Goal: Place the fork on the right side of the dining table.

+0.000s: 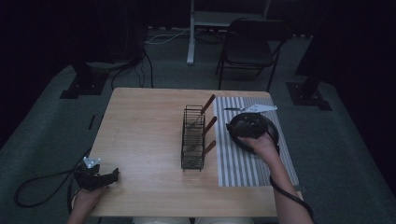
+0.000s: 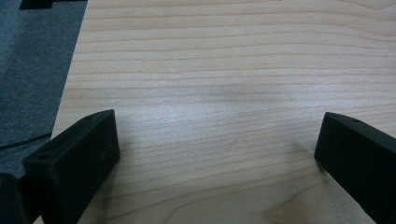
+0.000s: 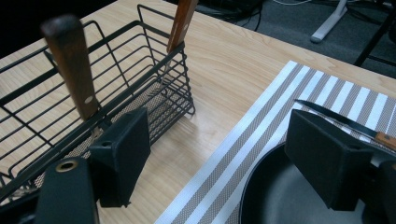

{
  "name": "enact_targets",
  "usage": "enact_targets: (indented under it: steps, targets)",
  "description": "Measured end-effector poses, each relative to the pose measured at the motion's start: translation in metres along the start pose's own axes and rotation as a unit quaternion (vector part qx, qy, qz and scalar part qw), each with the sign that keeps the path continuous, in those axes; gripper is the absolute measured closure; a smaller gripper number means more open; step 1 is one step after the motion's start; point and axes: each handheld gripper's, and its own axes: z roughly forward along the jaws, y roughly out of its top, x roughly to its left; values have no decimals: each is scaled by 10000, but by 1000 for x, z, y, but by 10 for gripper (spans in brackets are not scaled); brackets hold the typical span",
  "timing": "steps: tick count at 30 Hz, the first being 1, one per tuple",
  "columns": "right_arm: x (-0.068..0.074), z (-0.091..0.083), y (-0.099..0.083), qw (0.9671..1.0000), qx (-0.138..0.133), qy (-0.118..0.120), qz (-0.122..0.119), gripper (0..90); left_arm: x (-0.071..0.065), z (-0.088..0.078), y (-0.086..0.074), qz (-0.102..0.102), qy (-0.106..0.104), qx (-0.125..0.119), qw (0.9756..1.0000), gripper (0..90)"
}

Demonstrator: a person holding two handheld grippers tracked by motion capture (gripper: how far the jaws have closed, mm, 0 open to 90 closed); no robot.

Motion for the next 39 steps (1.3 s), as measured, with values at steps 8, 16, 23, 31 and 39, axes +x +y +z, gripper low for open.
enact_targets:
  steps: [8, 16, 23, 31, 39]
  targets:
    - [-2, 12, 16, 10000, 42, 57, 7, 221, 0, 0, 0, 1, 0, 0, 10000, 2]
    - [-3, 23, 30, 10000, 29, 34, 39, 233, 0, 0, 0, 0, 0, 1, 10000, 2]
    - [-4, 31, 41, 9999, 108, -12, -19, 234, 0, 0, 0, 0, 0, -1, 10000, 2]
    - [-1, 38, 58, 10000, 13, 1, 70, 248, 0, 0, 0, -2, 0, -2, 10000, 2]
    - [8, 50, 70, 10000, 21, 29, 53, 267, 0, 0, 0, 0, 0, -1, 10000, 2]
